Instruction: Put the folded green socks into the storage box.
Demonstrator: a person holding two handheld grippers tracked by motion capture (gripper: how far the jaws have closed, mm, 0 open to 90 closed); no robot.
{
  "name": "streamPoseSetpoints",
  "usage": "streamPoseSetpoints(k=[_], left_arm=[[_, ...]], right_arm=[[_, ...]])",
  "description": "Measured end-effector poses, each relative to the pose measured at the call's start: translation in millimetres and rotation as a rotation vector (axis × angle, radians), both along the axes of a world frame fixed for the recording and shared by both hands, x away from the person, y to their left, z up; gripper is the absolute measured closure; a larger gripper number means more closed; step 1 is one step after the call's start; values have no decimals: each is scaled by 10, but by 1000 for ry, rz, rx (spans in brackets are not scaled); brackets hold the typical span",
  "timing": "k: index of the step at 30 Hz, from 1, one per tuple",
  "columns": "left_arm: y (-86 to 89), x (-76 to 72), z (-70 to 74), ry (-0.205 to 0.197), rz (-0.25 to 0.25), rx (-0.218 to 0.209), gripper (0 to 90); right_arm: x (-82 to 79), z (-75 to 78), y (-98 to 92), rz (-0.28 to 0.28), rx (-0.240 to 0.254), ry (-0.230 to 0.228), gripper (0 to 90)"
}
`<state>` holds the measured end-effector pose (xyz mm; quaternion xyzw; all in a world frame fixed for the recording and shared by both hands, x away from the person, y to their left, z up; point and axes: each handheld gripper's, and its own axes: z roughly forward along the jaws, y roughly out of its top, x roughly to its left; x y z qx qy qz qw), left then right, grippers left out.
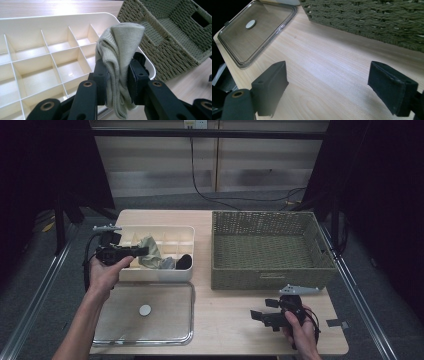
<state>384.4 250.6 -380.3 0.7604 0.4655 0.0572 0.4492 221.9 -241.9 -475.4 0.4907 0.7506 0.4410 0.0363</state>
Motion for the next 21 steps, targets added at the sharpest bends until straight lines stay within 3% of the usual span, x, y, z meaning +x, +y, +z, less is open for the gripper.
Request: streamPoseSetpoints(k=[7, 17, 21], left_arm=[[31, 69, -34, 8, 18, 16, 716], [-10, 171, -140, 16, 32, 89, 717], [-7, 207, -174, 21, 41, 98, 717]], right_arm=[[1, -6, -7, -8, -4, -7, 160], [-3, -28, 5, -22, -17, -16, 191], [2, -34, -9, -34, -21, -28, 202]])
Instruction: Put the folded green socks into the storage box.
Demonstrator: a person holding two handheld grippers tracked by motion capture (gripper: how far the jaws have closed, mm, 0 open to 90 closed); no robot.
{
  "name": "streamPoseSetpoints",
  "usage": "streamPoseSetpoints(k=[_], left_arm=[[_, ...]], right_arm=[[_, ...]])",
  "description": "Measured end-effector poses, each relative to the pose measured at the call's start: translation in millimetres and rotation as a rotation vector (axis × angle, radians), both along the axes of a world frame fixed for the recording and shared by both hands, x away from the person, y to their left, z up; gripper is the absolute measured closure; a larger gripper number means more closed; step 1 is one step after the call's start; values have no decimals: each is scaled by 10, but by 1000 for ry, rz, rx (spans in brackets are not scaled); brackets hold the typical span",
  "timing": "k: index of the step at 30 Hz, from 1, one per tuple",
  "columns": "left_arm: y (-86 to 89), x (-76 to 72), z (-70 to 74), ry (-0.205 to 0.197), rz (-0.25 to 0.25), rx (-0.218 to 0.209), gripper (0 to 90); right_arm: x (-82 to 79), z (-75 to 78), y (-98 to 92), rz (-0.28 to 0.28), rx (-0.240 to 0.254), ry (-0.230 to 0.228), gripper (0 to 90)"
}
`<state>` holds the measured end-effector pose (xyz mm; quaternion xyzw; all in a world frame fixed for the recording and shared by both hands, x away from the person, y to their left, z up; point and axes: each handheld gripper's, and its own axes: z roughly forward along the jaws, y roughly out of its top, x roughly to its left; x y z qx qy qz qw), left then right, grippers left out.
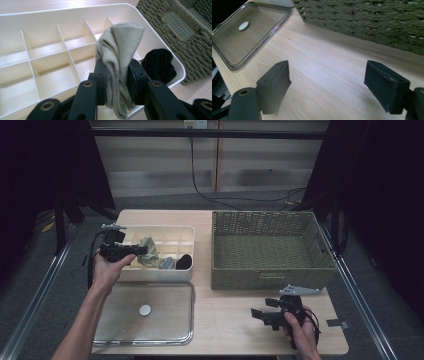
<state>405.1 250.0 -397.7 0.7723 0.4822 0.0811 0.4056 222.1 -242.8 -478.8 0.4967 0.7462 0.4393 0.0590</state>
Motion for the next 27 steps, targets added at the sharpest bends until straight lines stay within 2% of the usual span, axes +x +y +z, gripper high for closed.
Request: streamPoseSetpoints(k=[6, 7, 8, 17, 21, 23, 24, 27], left_arm=[[-24, 45, -54, 13, 3, 45, 717], [-26, 52, -63, 18, 3, 41, 717], [-39, 52, -68, 14, 13, 35, 717], [-78, 54, -118, 12, -5, 102, 717], [-57, 47, -133, 21, -7, 104, 717], [-50, 34, -160, 34, -3, 85, 717], [-39, 32, -175, 39, -9, 98, 717], [-32, 5, -223, 35, -11, 99, 717]], right_arm=[[0, 0, 10, 2, 8, 9, 193], [1, -1, 10, 1, 8, 9, 193], [3, -2, 8, 2, 9, 7, 193], [2, -1, 6, 8, 5, 13, 191], [1, 2, 2, 10, 5, 13, 190], [-1, 5, 4, 10, 0, 15, 190], [-2, 6, 5, 10, -2, 15, 190], [1, 7, 8, 13, -3, 17, 189]])
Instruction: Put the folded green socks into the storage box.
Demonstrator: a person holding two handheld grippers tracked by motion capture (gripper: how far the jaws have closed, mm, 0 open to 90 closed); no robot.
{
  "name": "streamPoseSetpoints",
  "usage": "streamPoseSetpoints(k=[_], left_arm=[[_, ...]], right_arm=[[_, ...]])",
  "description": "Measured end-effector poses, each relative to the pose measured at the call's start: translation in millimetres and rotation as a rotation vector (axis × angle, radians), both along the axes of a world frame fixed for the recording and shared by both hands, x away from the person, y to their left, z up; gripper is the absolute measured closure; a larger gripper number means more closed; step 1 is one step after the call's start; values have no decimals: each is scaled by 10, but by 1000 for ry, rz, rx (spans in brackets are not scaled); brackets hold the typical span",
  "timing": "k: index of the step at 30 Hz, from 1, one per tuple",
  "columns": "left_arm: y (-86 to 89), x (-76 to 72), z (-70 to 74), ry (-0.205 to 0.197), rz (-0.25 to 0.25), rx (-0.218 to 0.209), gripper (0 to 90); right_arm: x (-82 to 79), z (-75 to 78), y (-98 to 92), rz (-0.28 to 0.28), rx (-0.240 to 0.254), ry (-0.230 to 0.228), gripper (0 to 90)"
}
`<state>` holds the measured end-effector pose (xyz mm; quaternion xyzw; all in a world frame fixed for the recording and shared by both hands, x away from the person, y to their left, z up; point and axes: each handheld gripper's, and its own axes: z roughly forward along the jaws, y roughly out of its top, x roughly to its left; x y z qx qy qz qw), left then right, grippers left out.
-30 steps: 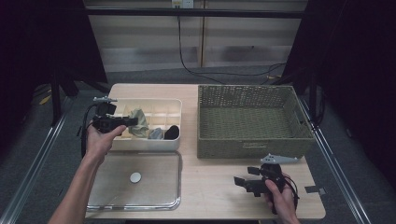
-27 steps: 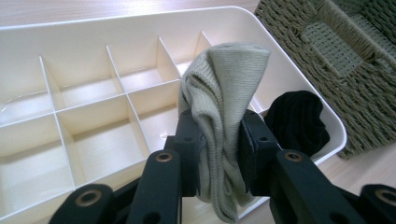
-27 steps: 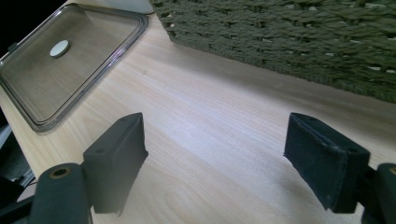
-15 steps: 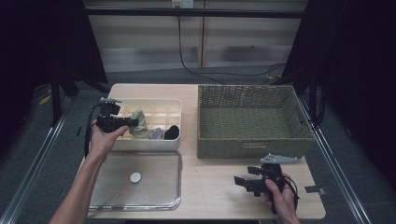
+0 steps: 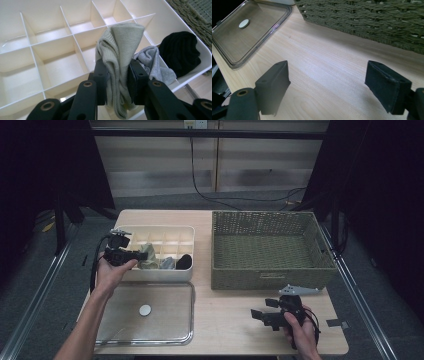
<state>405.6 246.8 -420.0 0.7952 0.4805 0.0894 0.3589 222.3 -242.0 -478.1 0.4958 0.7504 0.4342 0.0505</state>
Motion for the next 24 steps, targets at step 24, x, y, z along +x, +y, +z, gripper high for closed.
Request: streamPoseSetpoints(k=[24], left_arm=[[-185, 94, -154, 168, -75, 76, 719]], right_arm=[[5, 1, 7, -1, -15, 2, 183]])
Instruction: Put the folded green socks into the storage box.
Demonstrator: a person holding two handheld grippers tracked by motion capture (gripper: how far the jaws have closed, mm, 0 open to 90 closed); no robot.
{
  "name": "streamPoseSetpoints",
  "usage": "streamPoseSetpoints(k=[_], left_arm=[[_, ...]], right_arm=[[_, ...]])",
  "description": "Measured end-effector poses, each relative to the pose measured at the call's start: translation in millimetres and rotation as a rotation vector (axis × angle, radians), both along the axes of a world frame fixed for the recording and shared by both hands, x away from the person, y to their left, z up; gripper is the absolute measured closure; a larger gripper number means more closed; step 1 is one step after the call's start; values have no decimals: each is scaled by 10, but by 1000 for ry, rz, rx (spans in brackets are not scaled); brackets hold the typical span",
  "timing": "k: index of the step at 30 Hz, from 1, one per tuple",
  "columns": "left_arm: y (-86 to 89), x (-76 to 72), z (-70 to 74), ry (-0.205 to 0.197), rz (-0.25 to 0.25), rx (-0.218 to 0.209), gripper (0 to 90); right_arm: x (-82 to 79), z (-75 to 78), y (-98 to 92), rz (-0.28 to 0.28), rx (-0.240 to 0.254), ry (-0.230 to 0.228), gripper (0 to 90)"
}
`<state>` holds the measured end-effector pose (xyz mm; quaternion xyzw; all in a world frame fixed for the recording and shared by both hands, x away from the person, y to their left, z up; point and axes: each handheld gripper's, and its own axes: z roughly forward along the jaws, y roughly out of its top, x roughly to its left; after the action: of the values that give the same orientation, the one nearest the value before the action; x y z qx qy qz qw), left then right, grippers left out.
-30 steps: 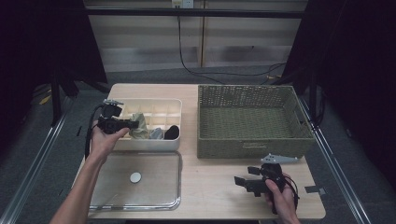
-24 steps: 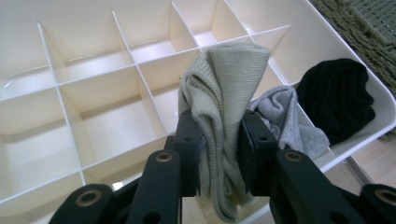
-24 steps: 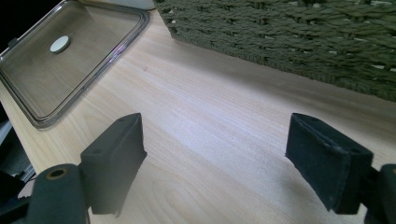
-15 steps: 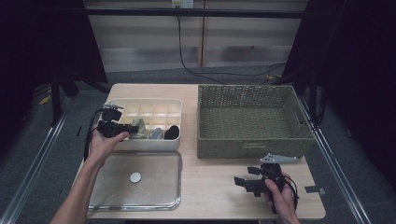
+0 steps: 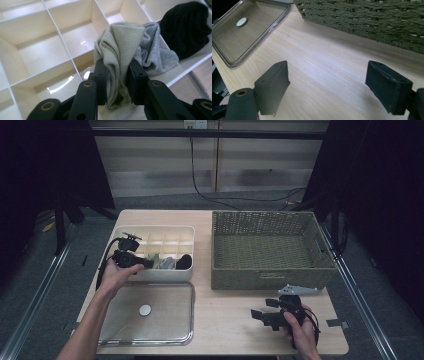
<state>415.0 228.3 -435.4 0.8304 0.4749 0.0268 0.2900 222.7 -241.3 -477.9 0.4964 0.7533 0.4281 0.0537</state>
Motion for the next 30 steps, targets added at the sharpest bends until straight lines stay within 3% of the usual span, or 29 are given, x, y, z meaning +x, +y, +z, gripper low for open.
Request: streamPoseSetpoints(k=[6, 13, 18, 23, 27, 30], left_arm=[[-20, 46, -24, 49, -27, 41, 717], [-14, 83, -52, 83, -3, 33, 689], [43, 81, -4, 76, -9, 12, 577], [60, 87, 68, 53, 14, -17, 462], [45, 130, 91, 51, 32, -29, 435], [-17, 174, 117, 26, 40, -36, 428]], right_arm=[[-4, -9, 9, 7, -2, 6, 184], [-7, -4, 8, 7, -1, 1, 188], [-5, -13, 17, 13, -3, 5, 200], [-1, -9, 25, 12, -2, 5, 191], [0, -8, 27, 14, 0, 7, 189], [-6, -6, 21, 12, 6, -1, 189]])
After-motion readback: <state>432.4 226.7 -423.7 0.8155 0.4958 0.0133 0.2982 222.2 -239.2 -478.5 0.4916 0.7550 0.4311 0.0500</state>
